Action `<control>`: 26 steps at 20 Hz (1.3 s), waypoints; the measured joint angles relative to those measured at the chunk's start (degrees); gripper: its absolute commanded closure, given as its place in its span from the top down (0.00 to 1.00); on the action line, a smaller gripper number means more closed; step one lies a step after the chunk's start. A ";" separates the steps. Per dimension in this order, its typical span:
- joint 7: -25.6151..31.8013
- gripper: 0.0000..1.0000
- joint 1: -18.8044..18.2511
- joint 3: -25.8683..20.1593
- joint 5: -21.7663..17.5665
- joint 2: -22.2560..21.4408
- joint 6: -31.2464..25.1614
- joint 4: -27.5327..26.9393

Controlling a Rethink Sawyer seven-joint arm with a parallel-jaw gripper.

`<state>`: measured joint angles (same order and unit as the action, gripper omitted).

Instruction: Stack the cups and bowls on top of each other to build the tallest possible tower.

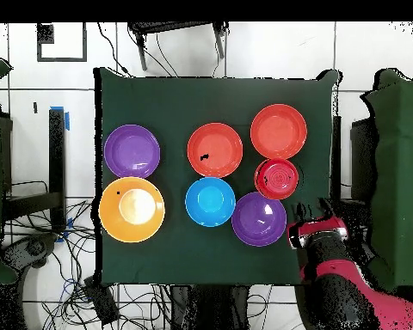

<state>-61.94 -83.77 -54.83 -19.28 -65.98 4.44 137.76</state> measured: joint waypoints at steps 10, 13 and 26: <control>-3.80 1.00 2.94 4.81 0.04 -0.29 5.18 5.56; -6.42 1.00 4.25 6.85 0.04 -0.55 6.56 7.26; -14.06 1.00 13.57 17.08 -0.10 -1.16 12.02 10.58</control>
<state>-76.00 -70.21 -37.75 -19.38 -67.14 16.45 148.34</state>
